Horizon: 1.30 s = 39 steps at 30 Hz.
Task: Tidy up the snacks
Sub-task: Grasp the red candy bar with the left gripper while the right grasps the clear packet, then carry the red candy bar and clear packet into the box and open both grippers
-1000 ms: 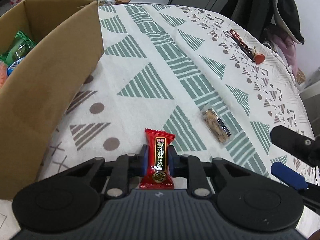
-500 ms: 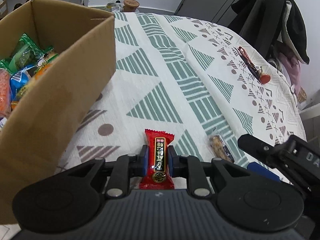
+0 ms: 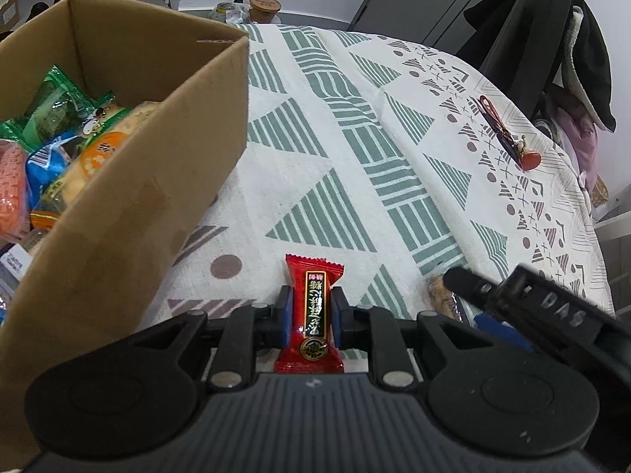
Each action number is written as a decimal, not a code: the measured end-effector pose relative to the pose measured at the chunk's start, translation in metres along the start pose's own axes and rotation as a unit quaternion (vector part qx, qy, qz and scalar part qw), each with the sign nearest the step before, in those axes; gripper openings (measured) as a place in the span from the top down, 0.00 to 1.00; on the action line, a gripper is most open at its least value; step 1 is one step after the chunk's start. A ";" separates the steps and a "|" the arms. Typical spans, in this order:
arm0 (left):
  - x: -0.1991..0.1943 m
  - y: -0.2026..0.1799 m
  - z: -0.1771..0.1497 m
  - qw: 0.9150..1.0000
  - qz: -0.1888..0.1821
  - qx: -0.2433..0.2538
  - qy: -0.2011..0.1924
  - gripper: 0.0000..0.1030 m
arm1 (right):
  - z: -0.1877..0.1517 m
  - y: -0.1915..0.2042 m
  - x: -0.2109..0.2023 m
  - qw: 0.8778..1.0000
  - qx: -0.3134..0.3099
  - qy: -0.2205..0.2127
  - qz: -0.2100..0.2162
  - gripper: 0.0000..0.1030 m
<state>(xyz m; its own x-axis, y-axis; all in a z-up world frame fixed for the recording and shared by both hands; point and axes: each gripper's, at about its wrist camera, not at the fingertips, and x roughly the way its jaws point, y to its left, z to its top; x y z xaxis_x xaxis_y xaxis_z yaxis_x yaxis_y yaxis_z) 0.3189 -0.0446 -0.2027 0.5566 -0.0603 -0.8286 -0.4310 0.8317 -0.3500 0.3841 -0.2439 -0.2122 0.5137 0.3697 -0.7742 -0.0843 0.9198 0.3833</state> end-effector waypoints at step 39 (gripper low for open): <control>-0.128 0.012 0.017 0.994 0.004 0.005 -0.109 0.82 | -0.013 0.045 -0.087 0.991 -0.015 -0.060 0.119 0.83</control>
<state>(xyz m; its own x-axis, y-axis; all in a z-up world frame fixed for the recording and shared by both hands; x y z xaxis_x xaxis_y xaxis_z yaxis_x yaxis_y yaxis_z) 0.2548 -0.0176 -0.0938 0.6952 0.0663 -0.7158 -0.4293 0.8369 -0.3394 0.3239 -0.2327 -0.1339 0.5735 0.5603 -0.5976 -0.2401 0.8125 0.5313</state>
